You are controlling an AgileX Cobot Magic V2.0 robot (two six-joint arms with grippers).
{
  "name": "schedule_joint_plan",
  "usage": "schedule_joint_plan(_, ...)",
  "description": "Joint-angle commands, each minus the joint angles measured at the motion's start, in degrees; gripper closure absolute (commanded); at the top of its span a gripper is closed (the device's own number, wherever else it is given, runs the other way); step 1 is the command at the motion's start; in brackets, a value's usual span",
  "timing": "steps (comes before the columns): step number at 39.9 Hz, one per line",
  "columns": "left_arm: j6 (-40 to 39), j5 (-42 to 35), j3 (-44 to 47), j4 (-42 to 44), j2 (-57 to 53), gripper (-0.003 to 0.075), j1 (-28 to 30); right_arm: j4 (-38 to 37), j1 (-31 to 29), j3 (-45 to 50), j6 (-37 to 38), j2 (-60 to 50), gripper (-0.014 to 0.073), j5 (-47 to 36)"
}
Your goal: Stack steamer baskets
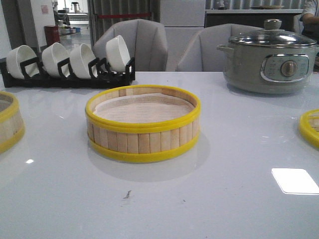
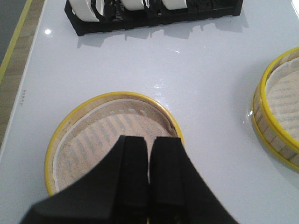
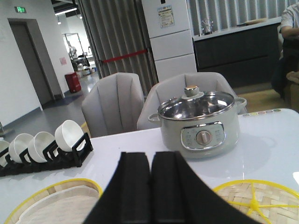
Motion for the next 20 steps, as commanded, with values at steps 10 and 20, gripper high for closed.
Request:
schedule_joint_plan(10,-0.04,-3.22,-1.7,0.33,-0.7,0.0634,-0.01,0.14,-0.11,-19.65,-2.33,30.26,0.0545,13.42)
schedule_joint_plan(20,-0.04,-2.4,-1.7,0.12,-0.7,0.0634,-0.01,0.14,-0.11,-21.17,-2.33,39.55,0.0545,12.37)
